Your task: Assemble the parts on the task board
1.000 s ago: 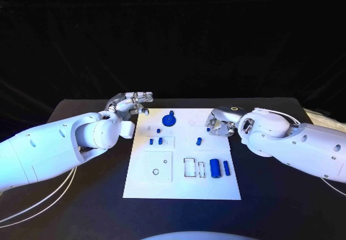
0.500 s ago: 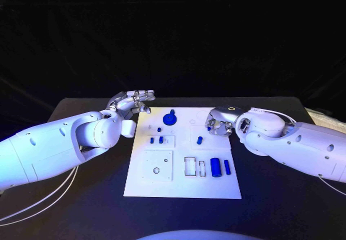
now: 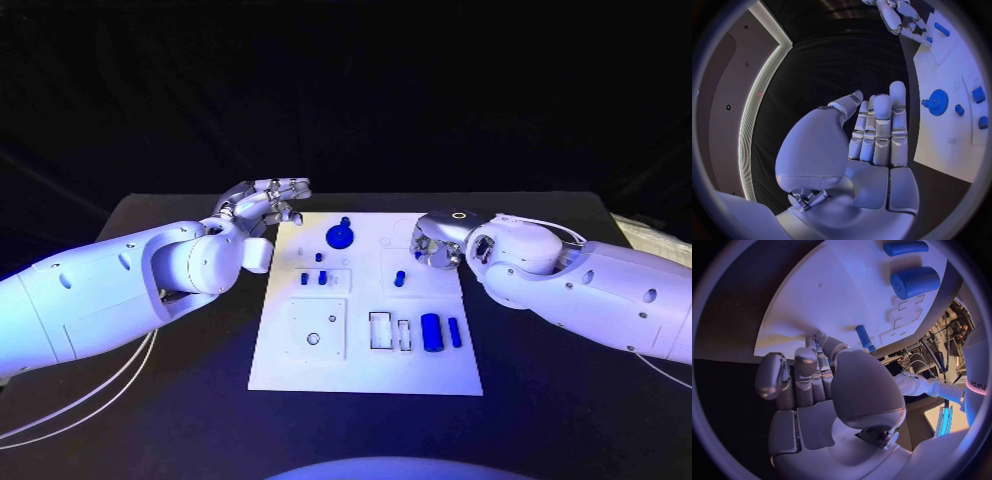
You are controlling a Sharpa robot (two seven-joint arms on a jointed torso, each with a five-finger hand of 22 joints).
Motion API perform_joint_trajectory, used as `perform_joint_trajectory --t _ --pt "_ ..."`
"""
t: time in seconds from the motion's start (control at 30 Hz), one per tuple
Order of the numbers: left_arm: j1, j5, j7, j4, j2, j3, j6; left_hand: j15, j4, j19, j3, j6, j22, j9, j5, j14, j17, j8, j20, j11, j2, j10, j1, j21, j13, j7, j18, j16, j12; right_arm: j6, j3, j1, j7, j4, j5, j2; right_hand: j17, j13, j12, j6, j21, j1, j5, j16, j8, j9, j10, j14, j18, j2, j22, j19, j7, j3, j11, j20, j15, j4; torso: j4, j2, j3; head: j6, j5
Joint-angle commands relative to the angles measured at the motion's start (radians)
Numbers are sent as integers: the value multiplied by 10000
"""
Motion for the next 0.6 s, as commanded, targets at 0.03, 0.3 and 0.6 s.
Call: perform_joint_trajectory --t 0.03,0.3,0.6 --pt "2 57 43 29 -6 7 206 14 20 -64 -100 -113 -42 -15 -18 -108 -74 22 28 13 80 -137 -22 -89 2 20 120 -84 67 618 -67 -105 -156 -50 -305 33 35 33 42 159 59 25 -40 90 82 60 159 171 101 108 42 41 -36 108 -43 -87 -82 -35 -12 -1 1 -31 -9" --pt "2 57 1 35 -11 7 207 26 21 -58 -136 -170 -85 -17 -13 -153 -162 16 40 31 113 -195 11 -146 0 37 119 -136 80 126 -68 -126 -347 21 -554 45 109 34 20 358 152 -52 -63 195 159 119 405 211 69 42 185 131 -138 192 -139 -148 -163 -116 -12 -4 0 -51 -39" --pt "2 57 -33 21 -2 8 216 24 -33 -43 -122 -196 -134 -10 -4 -202 -254 40 43 36 199 -238 150 -207 4 42 123 -188 115 -946 -63 -143 -428 206 -531 -48 202 25 -30 384 225 -155 -63 301 159 131 450 241 44 16 296 200 -146 183 -145 -173 -197 -89 5 -14 8 -65 -37"
